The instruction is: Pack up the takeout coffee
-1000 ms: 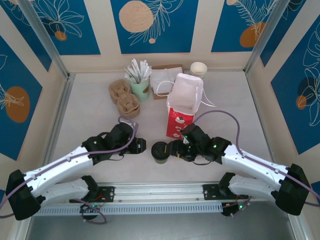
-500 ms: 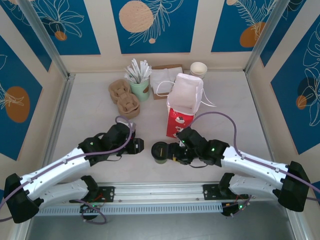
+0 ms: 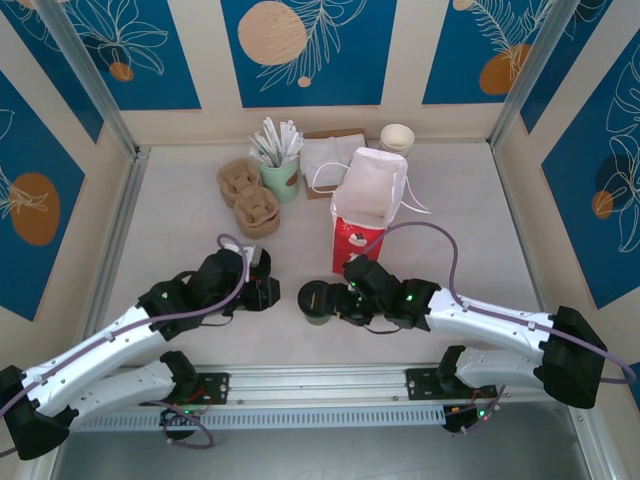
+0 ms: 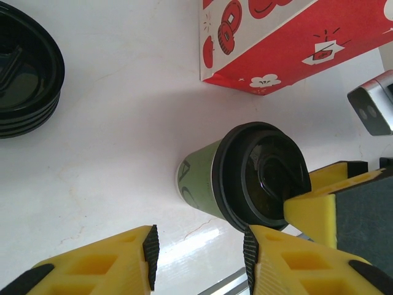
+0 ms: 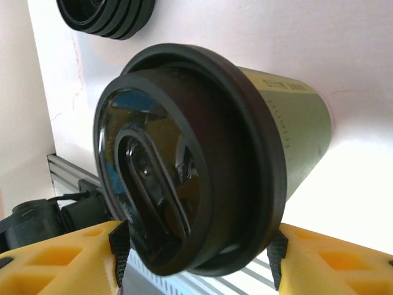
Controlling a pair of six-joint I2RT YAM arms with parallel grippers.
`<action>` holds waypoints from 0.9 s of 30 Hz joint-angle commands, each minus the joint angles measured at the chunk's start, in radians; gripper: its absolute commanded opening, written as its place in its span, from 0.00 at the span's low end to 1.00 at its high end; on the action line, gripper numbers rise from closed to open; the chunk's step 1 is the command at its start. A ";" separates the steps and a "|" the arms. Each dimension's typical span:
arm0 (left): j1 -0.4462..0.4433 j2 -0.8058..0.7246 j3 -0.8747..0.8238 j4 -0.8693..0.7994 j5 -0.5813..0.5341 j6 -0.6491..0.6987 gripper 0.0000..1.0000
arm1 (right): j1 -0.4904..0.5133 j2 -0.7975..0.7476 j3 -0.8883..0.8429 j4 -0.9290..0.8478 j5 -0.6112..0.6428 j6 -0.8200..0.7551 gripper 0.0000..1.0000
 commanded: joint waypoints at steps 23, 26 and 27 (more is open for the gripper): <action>0.023 -0.040 0.034 -0.072 -0.054 0.027 0.43 | 0.046 0.261 0.170 0.137 0.018 -0.041 0.63; 0.029 -0.043 0.037 -0.075 -0.062 0.026 0.43 | 0.051 0.247 0.191 0.084 0.022 -0.052 0.63; 0.031 -0.043 0.041 -0.078 -0.067 0.027 0.43 | 0.051 0.239 0.194 0.065 0.023 -0.054 0.64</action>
